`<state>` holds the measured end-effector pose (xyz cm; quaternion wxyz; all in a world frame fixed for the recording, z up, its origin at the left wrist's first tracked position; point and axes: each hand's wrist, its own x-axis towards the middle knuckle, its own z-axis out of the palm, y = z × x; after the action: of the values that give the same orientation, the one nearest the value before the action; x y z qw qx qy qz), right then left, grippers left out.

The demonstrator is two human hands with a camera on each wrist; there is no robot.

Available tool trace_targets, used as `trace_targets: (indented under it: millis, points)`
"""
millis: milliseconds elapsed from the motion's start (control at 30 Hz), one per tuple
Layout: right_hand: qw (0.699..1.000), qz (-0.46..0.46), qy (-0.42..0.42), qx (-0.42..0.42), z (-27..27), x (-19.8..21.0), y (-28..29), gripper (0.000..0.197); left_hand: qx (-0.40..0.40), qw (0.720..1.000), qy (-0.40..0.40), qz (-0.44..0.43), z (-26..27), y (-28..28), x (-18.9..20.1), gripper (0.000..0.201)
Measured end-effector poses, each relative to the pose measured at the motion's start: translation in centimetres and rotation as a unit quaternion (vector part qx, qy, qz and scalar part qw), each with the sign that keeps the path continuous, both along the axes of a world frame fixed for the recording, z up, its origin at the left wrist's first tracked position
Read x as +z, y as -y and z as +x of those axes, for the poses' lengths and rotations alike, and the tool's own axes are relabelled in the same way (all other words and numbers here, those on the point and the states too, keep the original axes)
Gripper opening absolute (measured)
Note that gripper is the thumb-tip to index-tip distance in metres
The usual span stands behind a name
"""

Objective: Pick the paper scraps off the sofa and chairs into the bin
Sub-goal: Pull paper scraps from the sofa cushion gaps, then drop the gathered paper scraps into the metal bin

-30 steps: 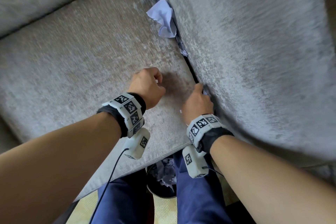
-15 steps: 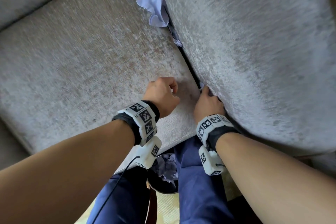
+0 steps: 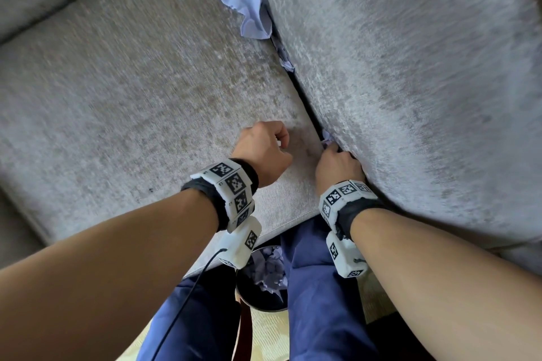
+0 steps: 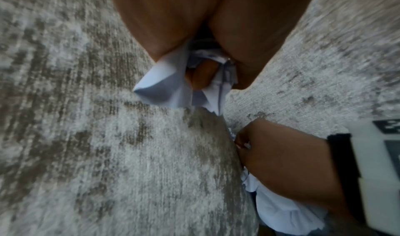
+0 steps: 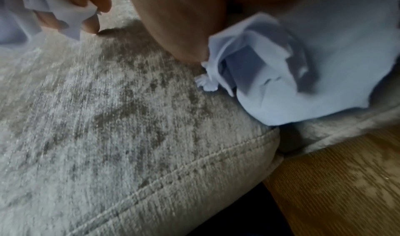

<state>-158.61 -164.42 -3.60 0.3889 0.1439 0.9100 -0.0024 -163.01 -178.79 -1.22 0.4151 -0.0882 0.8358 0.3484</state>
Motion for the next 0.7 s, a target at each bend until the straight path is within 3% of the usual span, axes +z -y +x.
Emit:
trace_targets:
  millis: [233,400,567,700]
  points:
    - [0.998,-0.049,-0.027,0.011,0.3,2.5,1.0,0.022,0.021,1.000,-0.021,0.000,0.2,1.6,1.3,0.025]
    - [0.992,-0.121,-0.010,0.039,1.5,4.9,4.4,0.030,0.031,0.998,-0.046,0.011,0.5,4.5,3.8,0.026]
    - [0.987,-0.157,-0.021,0.035,4.4,6.9,8.3,0.014,0.041,0.998,-0.057,0.006,3.5,8.6,6.2,0.028]
    - [0.984,-0.176,-0.023,-0.005,6.3,7.6,10.4,0.023,0.054,0.997,-0.044,0.020,7.3,10.3,6.5,0.026]
